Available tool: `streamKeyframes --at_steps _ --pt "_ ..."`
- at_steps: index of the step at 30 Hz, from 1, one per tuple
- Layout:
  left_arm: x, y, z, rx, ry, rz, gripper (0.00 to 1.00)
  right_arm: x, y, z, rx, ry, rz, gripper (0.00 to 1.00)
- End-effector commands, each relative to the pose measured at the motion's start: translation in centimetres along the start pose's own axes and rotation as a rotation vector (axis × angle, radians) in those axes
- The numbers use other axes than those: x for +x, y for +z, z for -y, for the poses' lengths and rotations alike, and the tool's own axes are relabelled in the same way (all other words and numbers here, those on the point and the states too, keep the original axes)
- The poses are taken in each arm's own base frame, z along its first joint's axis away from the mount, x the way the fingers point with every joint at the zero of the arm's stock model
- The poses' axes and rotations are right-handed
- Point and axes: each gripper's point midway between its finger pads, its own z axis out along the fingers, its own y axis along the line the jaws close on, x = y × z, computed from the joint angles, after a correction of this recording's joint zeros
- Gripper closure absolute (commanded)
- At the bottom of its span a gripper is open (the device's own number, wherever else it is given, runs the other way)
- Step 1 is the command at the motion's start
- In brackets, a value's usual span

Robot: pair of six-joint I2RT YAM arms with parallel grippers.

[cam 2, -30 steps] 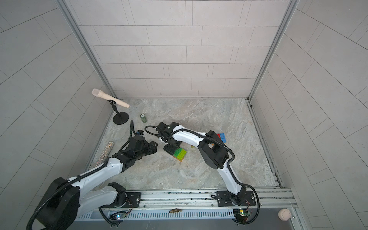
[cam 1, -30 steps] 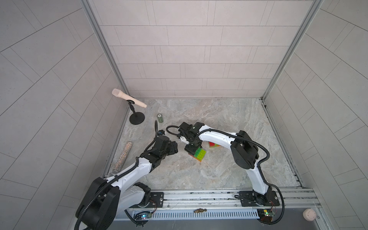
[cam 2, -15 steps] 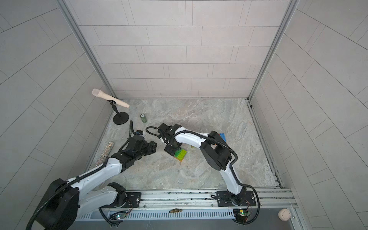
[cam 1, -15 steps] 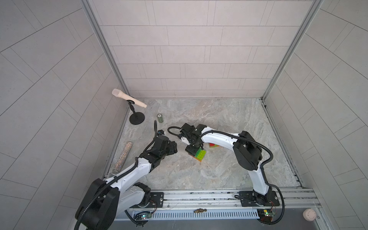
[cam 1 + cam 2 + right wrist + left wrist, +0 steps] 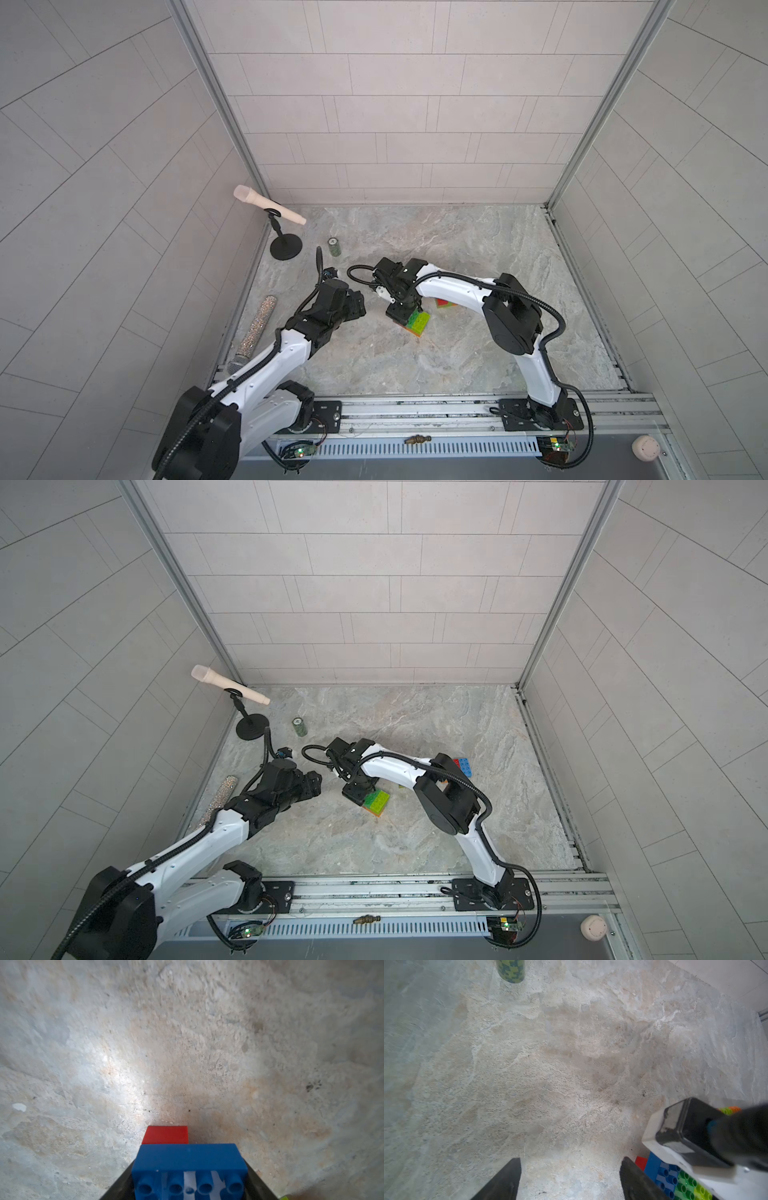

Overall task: Assemble a rectangle with lego
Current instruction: Assemble the lego brick with the lego brick.

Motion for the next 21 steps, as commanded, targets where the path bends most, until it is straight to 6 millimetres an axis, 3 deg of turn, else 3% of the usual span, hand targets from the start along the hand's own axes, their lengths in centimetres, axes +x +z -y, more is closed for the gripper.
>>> streamKeyframes --at_steps 1,6,13,18,21 --pt "-1.0 -0.7 -0.5 -0.027 -0.007 0.016 0.20 2.5 1.6 0.4 0.048 -0.047 -0.128 0.40" --pt "-1.2 -0.7 -0.4 -0.021 -0.007 0.018 0.20 0.6 -0.7 0.3 0.039 -0.050 -0.076 0.24" --pt "-1.4 -0.8 -0.3 -0.016 -0.004 0.023 0.20 -1.3 -2.7 -0.2 0.070 -0.078 -0.046 0.19" --pt "-1.8 -1.3 -0.7 -0.033 0.023 0.017 0.20 -3.2 -8.1 -0.1 0.067 0.023 0.125 0.21" --pt "-2.5 -1.5 -0.5 -0.017 0.045 0.012 0.19 -2.7 -10.5 0.4 0.064 0.191 0.209 0.26"
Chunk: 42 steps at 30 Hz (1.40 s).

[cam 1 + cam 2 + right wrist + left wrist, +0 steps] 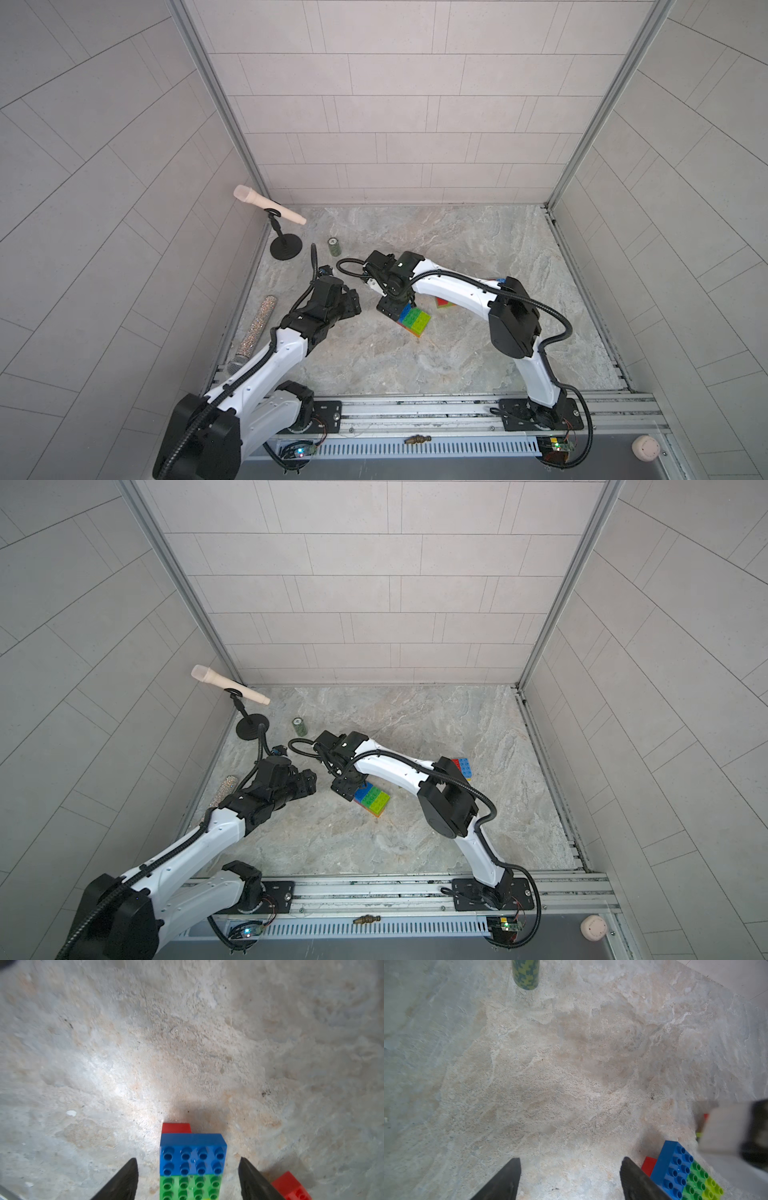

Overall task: Assemble a rectangle with lego
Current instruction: Assemble the lego brick with the lego brick, then move the lego brick at the center of the board.

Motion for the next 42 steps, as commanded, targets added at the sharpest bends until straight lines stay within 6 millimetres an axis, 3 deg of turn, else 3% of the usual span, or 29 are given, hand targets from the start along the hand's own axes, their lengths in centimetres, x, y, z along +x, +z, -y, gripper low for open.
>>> streamKeyframes --at_steps 1,3,6,11,14,21,27,37,42 --pt "-1.8 -0.8 0.9 0.038 0.036 0.023 0.19 0.0 -5.2 1.4 0.006 0.236 0.126 0.27" --pt "-2.2 -0.5 2.9 0.126 0.053 0.004 0.18 1.9 -5.5 2.1 -0.027 0.463 0.126 0.31" --pt "-1.6 0.5 5.3 0.214 0.053 -0.069 0.18 4.5 -5.1 1.0 -0.141 0.742 0.131 0.33" --pt "0.1 2.2 7.3 0.250 0.064 -0.156 0.19 7.3 -4.1 -0.7 -0.273 1.050 0.184 0.30" --pt "0.9 2.9 8.1 0.270 0.058 -0.181 0.20 7.7 -2.6 -1.3 -0.342 1.142 0.210 0.28" --pt "1.4 2.9 7.7 0.253 0.067 -0.196 0.21 6.9 0.8 -2.4 -0.419 1.186 0.176 0.28" --pt "1.4 2.6 6.7 0.213 0.067 -0.178 0.21 5.2 1.9 -2.5 -0.421 1.140 0.147 0.29" --pt "0.6 1.9 3.8 0.153 -0.050 -0.152 0.21 2.1 3.1 -0.6 -0.371 1.008 0.116 0.31" --pt "1.2 2.3 4.9 0.244 -0.076 -0.193 0.15 2.5 2.9 0.1 -0.349 0.975 0.105 0.33"
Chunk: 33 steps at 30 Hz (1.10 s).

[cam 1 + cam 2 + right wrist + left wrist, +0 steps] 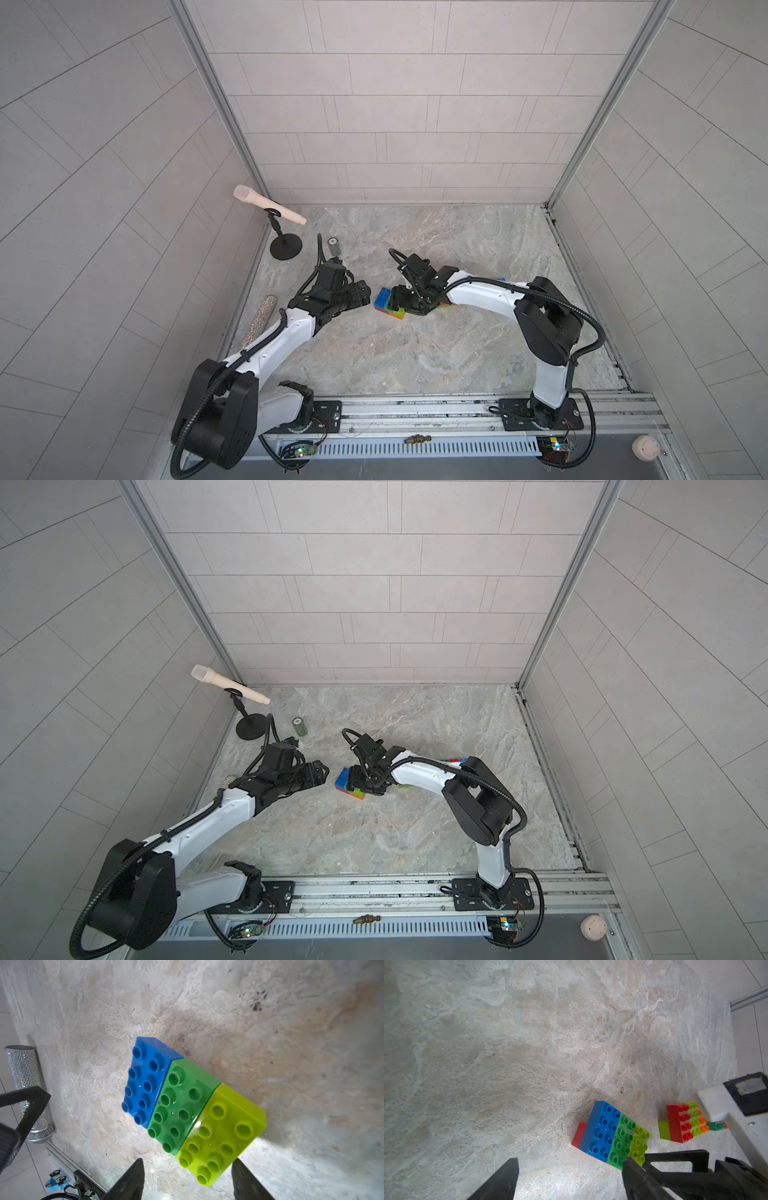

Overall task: Assemble a rectangle with lego
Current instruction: Move the lego brick at the center of the board.

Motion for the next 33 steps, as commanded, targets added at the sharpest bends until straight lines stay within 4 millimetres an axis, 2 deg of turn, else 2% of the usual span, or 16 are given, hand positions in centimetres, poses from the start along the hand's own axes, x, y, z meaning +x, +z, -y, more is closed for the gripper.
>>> streamKeyframes --at_steps 1,6,17,27,33 --pt "1.0 0.7 1.4 0.092 -0.013 -0.053 0.15 0.5 -0.4 1.0 0.043 -0.029 -0.022 0.33" --pt "2.0 2.6 2.2 0.137 -0.019 -0.140 0.18 0.6 0.1 1.1 0.027 -0.005 -0.019 0.38" --pt "1.8 4.5 2.7 0.159 -0.005 -0.163 0.22 -0.7 1.9 -0.1 -0.008 0.009 -0.017 0.43" --pt "1.6 5.0 2.8 0.160 -0.002 -0.167 0.24 -3.1 2.8 -0.3 0.011 -0.038 -0.026 0.44" --pt "1.3 5.6 2.9 0.161 -0.006 -0.169 0.25 -3.9 3.4 0.5 0.029 -0.060 -0.031 0.44"
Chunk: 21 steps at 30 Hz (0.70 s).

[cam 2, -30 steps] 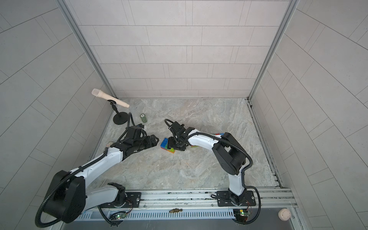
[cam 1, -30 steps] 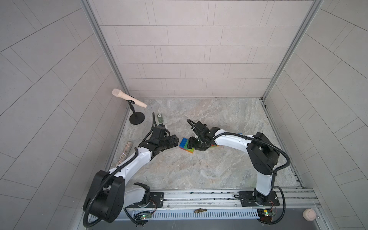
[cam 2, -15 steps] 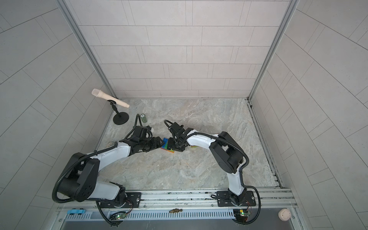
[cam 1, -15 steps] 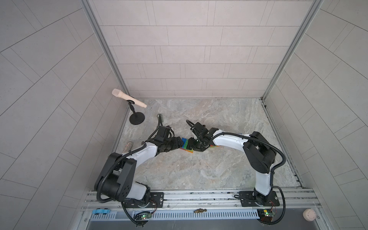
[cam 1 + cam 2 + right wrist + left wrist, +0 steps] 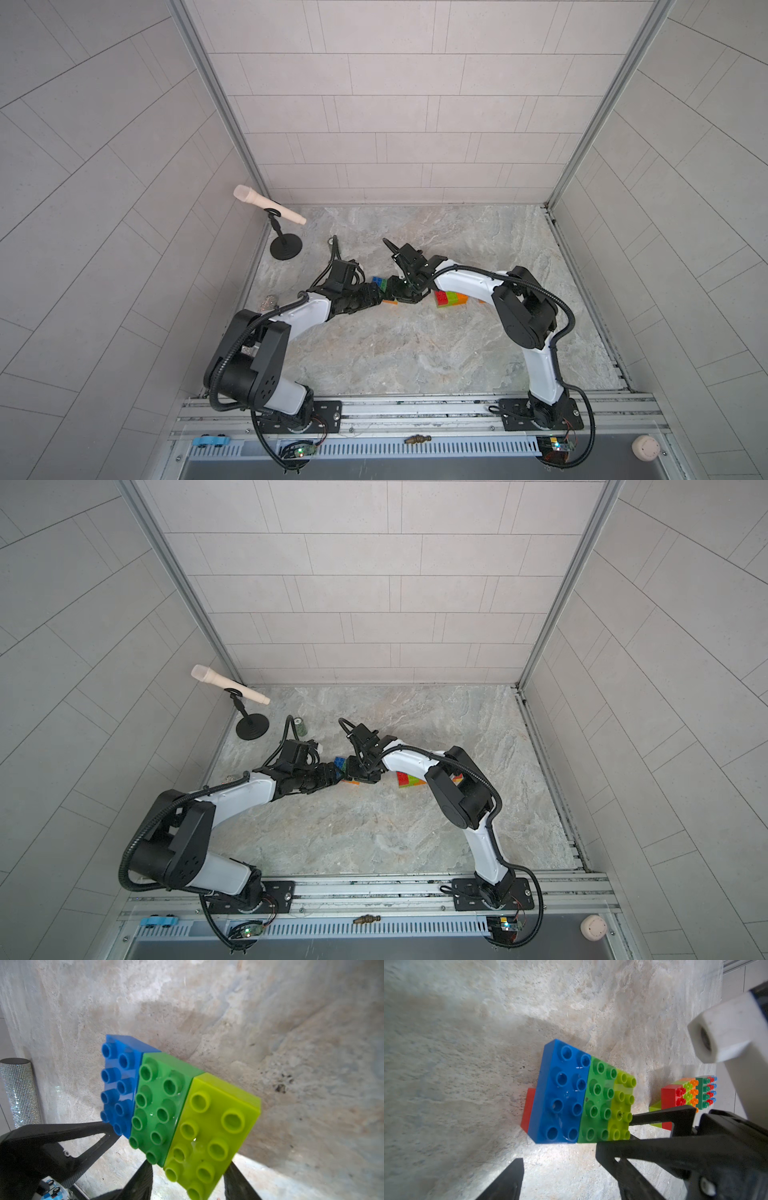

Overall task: Assemble a rectangle with lego
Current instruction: Move the lego brick at the center of the board.

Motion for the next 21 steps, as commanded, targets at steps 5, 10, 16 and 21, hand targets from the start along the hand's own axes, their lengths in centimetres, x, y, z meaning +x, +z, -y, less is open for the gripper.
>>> streamKeyframes --at_steps 5,10,16,21 --pt "-1.0 -0.2 1.0 0.019 0.031 0.017 0.25 0.1 0.4 1.0 0.036 -0.053 -0.037 0.45" --pt "-1.3 -0.9 0.6 -0.013 0.045 0.030 0.25 0.2 0.7 1.8 0.061 -0.070 -0.048 0.45" --pt "-2.0 -1.8 0.7 -0.024 0.053 0.047 0.25 -0.3 0.2 1.6 0.064 -0.108 -0.045 0.45" --pt "-2.9 -3.3 0.7 -0.071 0.113 0.098 0.23 0.5 -0.9 1.2 0.073 -0.185 -0.042 0.43"
